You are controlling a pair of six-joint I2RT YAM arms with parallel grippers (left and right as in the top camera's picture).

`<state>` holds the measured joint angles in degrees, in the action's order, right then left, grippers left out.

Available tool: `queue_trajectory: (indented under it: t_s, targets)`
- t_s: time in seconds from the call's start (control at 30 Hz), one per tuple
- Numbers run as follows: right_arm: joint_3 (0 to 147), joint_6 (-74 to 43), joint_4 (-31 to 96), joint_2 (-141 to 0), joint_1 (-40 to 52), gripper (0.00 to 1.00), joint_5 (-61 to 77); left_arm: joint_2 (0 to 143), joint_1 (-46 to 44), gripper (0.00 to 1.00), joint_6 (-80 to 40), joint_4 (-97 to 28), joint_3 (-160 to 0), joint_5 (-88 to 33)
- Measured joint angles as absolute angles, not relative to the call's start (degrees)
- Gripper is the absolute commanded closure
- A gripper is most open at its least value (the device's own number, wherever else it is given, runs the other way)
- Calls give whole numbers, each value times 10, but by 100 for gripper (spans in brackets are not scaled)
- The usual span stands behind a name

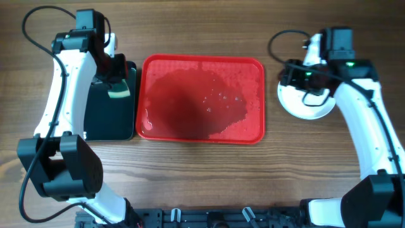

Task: Clean dirty plates on tray and stack at the side
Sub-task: 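Move the sponge left and release it into the black tray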

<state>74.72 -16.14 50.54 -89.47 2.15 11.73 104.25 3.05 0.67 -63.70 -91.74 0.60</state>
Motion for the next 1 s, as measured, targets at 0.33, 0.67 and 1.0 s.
queue_trajectory:
  t_s: [0.33,0.67,1.0]
  targets:
    - [747,-161,486,-895,91,29,122,1102,65,96,43,-475,-806,17]
    - [735,-162,475,-901,91,29,122,1120,69,46,52,-452,-801,19]
    - [734,-162,472,-901,91,33,122,994,67,0,55,-548,-814,4]
